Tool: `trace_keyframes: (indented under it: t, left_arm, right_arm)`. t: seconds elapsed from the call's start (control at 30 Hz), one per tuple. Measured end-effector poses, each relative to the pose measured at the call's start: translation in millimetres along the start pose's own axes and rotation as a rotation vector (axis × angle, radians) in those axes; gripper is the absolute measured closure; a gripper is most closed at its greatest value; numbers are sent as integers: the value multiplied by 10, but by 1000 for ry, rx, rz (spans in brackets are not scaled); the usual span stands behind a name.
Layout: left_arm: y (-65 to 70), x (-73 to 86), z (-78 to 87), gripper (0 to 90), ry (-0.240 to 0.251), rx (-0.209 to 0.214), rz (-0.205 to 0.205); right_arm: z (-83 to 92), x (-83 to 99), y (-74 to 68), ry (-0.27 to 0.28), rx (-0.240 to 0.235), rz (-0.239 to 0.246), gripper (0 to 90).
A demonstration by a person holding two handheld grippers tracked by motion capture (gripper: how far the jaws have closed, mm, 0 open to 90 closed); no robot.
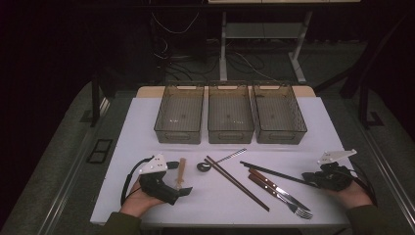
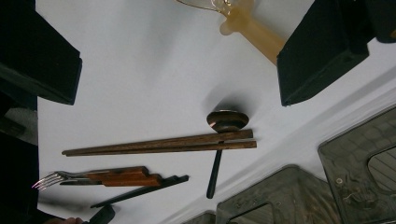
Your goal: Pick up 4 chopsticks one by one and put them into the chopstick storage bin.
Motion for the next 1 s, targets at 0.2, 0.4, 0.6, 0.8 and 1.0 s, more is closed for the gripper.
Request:
trace_keyframes:
  t: [0.2,0.4,0.6,0.8,1.0]
  left_arm:
    - [2,-1,-1,0,1,1,-1]
    - [5,0,-3,0,-1,0,-5]
    - [8,2,-6,0,-4,1,-7]
    - [14,3,-7,0,0,3,-22]
    - [1,25,-26,0,-18,-7,-31]
  right_arm:
    - [19,60,-100,-8,-10,22,900]
    - [32,107,-201,-17,-21,51,900]
    - [44,145,-260,-23,-30,67,899]
    - [152,75,-231,29,-38,45,837]
    - [270,-138,-271,120,-83,33,675]
Point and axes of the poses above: each handheld gripper's, and its own axes: z roughly backward along the jaws, x roughly out of its underside, y roughly to its right, the point moved 9 cm from there along -z, roughly forward along the jaws, and after that the axes turned 15 degrees about -y, right-handed, at the moved point
